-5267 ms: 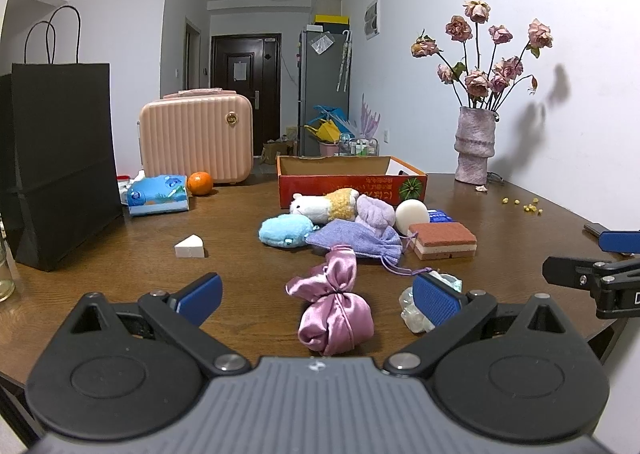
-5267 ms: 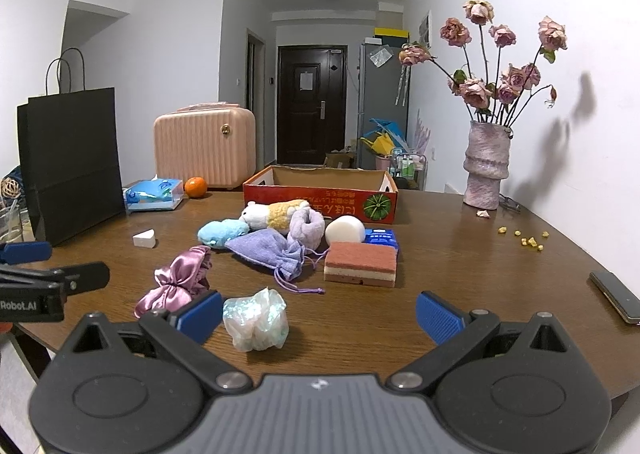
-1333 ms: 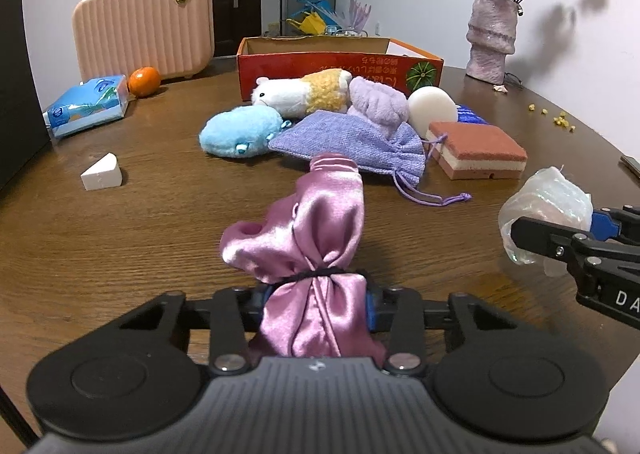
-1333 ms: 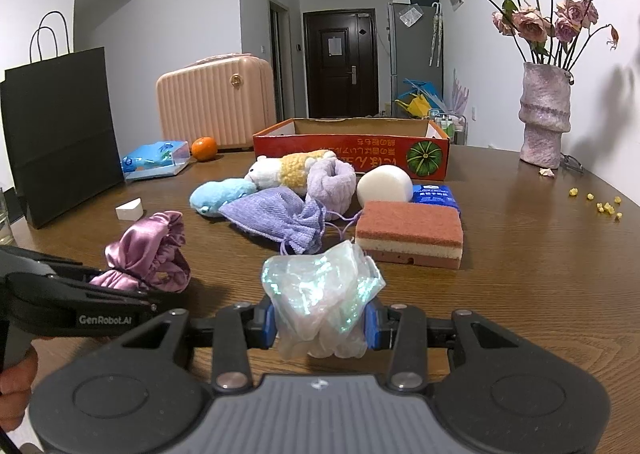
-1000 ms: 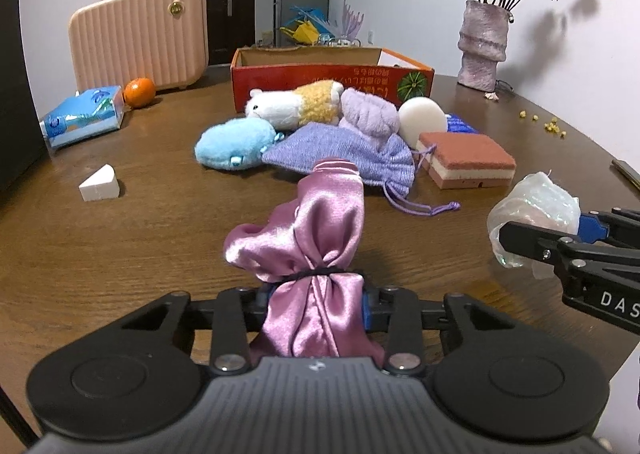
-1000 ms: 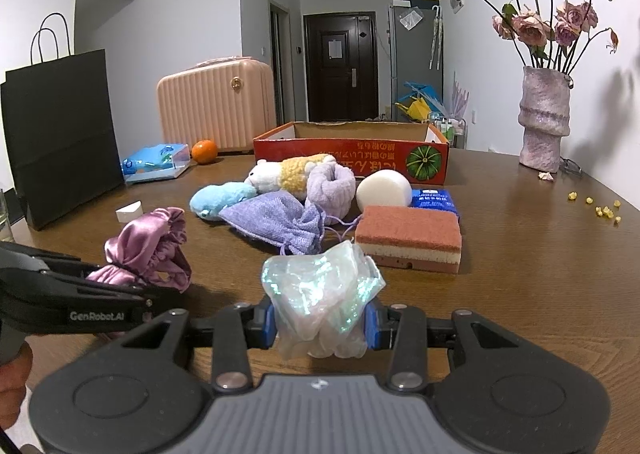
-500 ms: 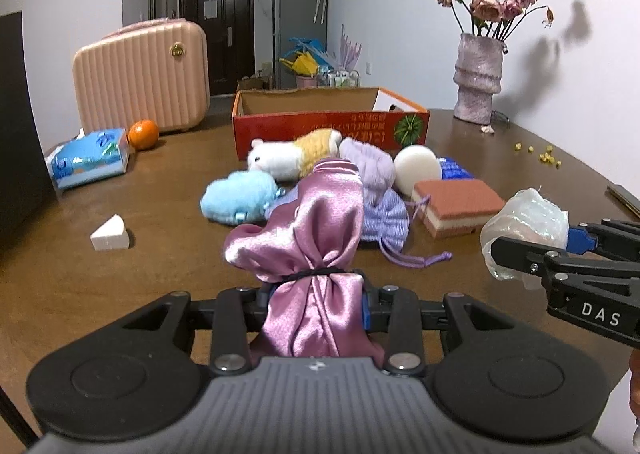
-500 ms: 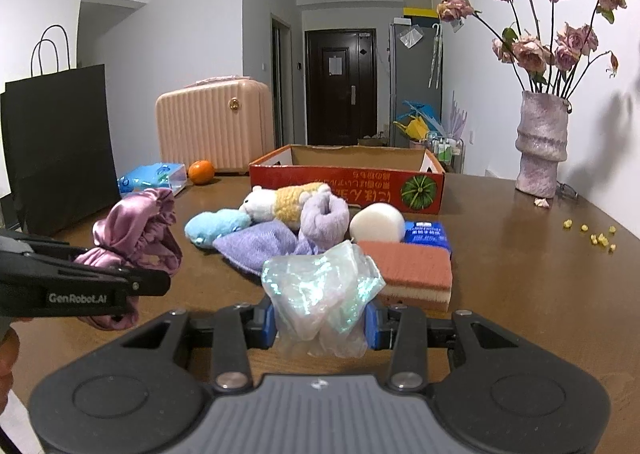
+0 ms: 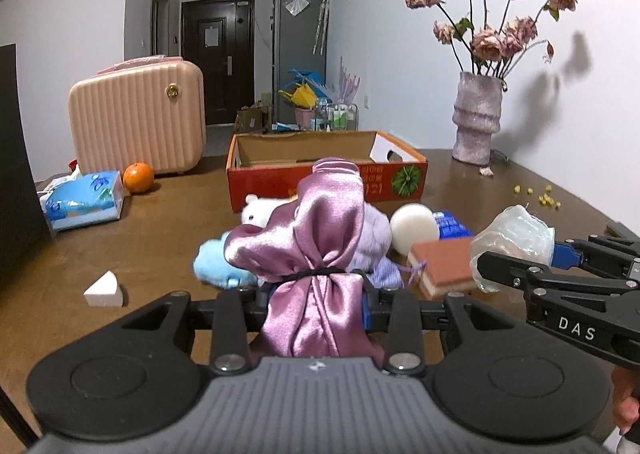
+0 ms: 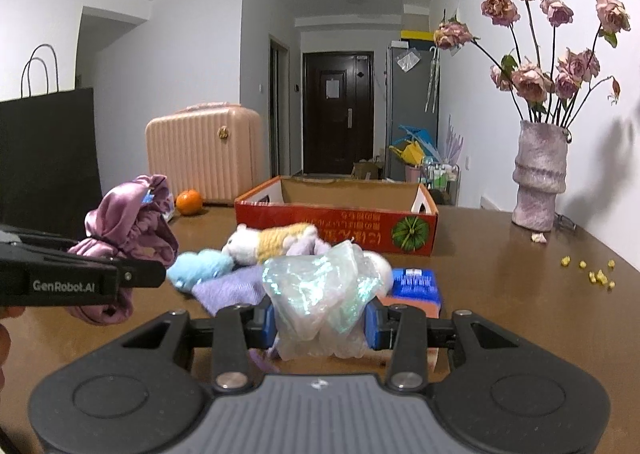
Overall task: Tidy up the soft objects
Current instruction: 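Carry the plastic bag and pink pouch with both grippers over the orange box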
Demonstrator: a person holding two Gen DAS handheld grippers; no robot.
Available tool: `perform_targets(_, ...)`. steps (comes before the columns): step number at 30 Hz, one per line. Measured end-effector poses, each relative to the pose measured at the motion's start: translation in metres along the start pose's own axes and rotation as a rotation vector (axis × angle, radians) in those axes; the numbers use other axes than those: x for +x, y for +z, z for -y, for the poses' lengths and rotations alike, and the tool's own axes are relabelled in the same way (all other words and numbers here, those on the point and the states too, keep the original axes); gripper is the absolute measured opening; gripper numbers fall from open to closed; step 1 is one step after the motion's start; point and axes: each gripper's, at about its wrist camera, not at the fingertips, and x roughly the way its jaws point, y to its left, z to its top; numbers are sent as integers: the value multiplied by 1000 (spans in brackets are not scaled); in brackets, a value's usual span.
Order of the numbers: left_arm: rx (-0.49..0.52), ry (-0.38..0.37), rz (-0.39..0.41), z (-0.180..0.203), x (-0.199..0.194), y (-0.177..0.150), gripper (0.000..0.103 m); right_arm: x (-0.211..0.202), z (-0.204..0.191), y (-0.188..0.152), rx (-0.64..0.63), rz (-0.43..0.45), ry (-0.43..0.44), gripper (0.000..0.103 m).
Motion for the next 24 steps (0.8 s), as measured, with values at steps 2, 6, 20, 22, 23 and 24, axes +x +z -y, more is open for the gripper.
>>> perform_targets(2, -9, 2, 13, 0, 4, 6, 36, 5, 2, 6, 1, 14, -2, 39)
perform_targets(6, -24, 7, 36, -1, 12, 17, 36, 16, 6, 19, 4, 40, -4, 39)
perform_targets(20, -78, 53, 76, -5, 53, 57, 36, 59, 24, 60, 52, 112, -22, 40)
perform_targets(22, -89, 58, 70, -6, 62, 63, 36, 65, 27, 65, 57, 124, -23, 40)
perform_targets(23, -93, 59, 69, -6, 65, 65, 36, 68, 28, 67, 58, 128, -24, 39)
perform_targets(24, -96, 64, 67, -7, 70, 68, 36, 71, 30, 69, 58, 132, -26, 40)
